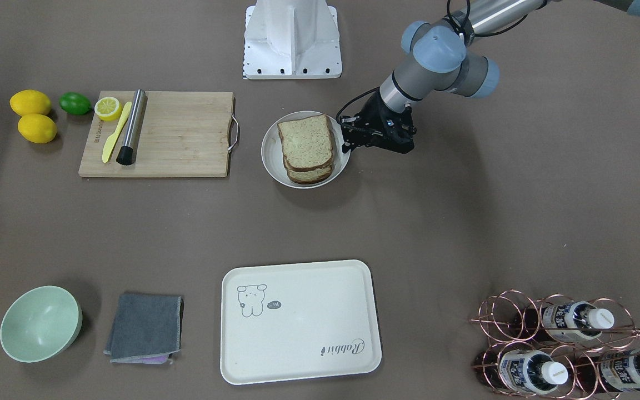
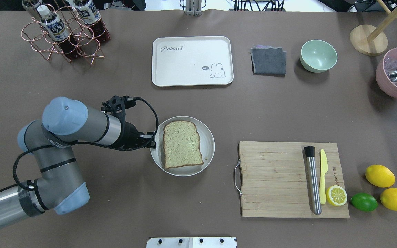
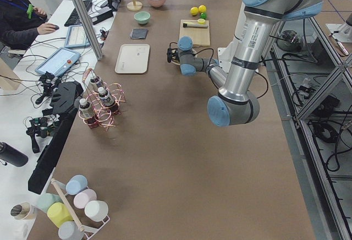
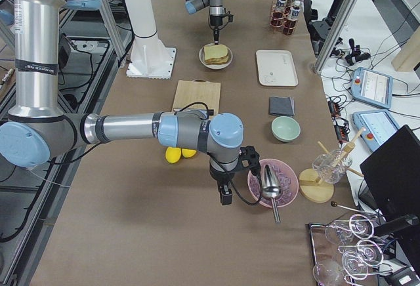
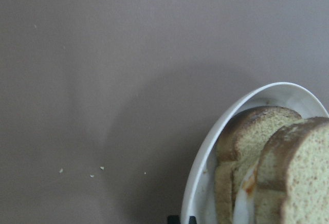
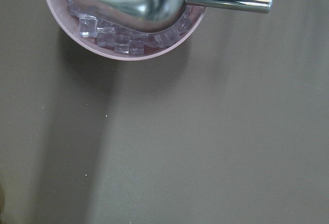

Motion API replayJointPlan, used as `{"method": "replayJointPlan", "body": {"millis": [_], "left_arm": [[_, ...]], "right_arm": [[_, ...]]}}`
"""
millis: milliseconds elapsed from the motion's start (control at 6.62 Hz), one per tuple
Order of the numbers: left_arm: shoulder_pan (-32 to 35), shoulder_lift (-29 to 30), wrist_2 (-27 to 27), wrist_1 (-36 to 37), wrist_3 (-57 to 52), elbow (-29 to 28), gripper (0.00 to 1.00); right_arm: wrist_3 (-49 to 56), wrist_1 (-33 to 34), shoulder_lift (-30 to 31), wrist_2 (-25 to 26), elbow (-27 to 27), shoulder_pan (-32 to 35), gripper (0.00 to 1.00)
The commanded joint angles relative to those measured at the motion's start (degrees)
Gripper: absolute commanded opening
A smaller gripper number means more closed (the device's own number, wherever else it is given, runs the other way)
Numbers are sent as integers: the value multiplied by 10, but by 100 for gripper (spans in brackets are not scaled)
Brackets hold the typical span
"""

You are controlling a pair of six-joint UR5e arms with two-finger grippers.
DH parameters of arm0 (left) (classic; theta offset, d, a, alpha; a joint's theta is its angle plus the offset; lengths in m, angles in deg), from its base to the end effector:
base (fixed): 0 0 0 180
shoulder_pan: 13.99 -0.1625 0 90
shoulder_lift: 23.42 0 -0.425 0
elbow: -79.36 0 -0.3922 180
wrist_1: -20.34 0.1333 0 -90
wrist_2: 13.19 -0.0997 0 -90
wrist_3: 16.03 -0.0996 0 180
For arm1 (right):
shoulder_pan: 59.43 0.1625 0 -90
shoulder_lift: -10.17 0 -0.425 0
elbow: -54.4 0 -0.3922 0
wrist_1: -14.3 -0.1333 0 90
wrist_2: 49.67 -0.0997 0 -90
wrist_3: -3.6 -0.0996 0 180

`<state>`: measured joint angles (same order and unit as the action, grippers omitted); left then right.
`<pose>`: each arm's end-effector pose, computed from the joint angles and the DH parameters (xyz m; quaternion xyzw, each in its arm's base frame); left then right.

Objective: Make sandwich and place on tray
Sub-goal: 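Carry the plate with the left gripper onto the white Rabbit tray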

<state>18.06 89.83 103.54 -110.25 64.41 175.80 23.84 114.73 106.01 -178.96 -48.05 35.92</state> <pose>0.4835 -0.4071 0.2949 0.0222 0.5906 -0.0247 0.8063 0.1110 -0.4322 0.6237 0.0438 -0.3346 -0.1109 0.9348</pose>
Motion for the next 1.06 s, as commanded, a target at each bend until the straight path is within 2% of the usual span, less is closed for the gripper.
{"method": "replayJointPlan", "body": {"millis": [0, 151, 453, 604, 906], "left_arm": [[81, 47, 71, 1, 2, -48, 0], [120, 96, 122, -4, 1, -117, 0], [151, 192, 127, -58, -24, -283, 0], [171, 242, 143, -59, -40, -352, 0], [198, 365, 141, -58, -85, -535, 0]], "right_arm": [[2, -1, 4, -2, 0, 6, 100], [1, -1, 4, -2, 0, 7, 100], [-3, -1, 1, -1, 0, 7, 100], [-4, -1, 1, -1, 0, 9, 100], [-6, -1, -5, -1, 0, 9, 100]]}}
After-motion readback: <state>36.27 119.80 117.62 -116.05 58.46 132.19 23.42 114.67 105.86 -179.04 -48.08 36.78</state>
